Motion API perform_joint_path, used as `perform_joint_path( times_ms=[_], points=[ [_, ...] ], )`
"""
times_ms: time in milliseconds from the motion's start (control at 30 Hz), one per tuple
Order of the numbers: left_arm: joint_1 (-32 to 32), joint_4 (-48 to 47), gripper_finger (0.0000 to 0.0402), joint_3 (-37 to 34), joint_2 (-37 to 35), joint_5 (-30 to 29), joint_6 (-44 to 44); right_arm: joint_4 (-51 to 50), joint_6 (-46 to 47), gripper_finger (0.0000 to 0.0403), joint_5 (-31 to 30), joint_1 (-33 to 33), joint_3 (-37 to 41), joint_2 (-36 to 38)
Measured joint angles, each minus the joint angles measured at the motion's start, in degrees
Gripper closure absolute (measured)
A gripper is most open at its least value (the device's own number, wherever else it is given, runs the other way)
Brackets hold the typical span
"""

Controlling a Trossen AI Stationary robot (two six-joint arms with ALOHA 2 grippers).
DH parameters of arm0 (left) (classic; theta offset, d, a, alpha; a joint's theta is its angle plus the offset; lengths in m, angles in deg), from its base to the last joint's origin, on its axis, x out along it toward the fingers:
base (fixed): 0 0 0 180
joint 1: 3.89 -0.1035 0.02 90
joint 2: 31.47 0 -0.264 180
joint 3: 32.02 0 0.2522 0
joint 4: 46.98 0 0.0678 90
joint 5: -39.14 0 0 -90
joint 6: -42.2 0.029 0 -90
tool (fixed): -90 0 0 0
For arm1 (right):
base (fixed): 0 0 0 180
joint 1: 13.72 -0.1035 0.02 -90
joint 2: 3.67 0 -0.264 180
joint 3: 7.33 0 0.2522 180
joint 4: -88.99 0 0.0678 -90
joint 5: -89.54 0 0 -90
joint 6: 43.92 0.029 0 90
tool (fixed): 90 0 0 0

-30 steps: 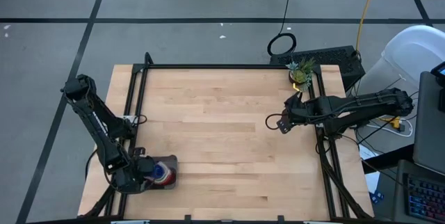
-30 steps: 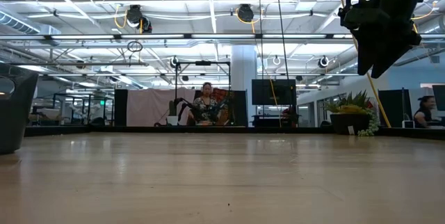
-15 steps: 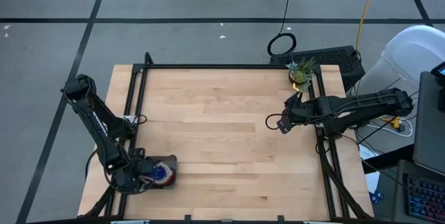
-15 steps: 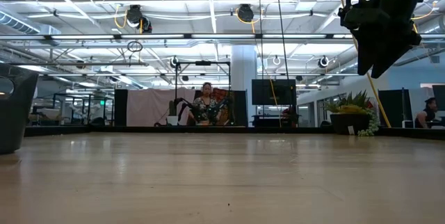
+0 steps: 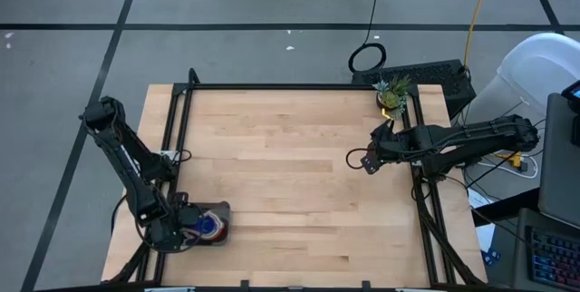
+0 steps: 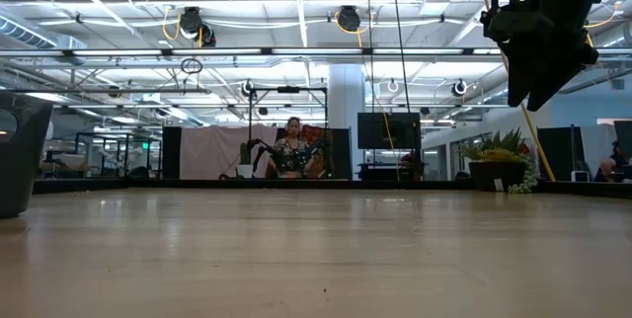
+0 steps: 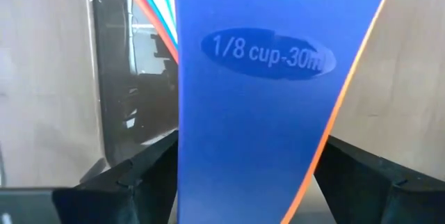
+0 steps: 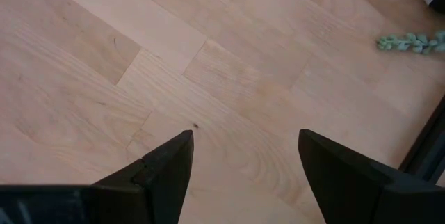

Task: Nest measuring cups in basket
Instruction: Put the nested measuring cups into the black bin, then adjust the black bin

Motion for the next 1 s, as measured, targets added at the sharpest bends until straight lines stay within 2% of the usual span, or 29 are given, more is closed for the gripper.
perform_joint_path(
  times_ms=[600, 833, 1000],
  points=[
    [0.0, -2.32, 0.0103, 0.09, -5.21, -4.9, 0.85, 0.22, 0.0, 0.0149, 0.0, 0.0, 0.0, 0.02],
    [0.0, -4.89, 0.0103, 5.76, -5.18, -10.1, 5.81, 0.26, 0.0, 0.0149, 0.02, 0.0, 0.0, 0.02],
    [0.0, -10.08, 0.0103, 9.73, -5.18, -11.49, 7.64, 0.43, 0.0, 0.0149, 0.02, 0.0, 0.0, 0.02]
  ],
)
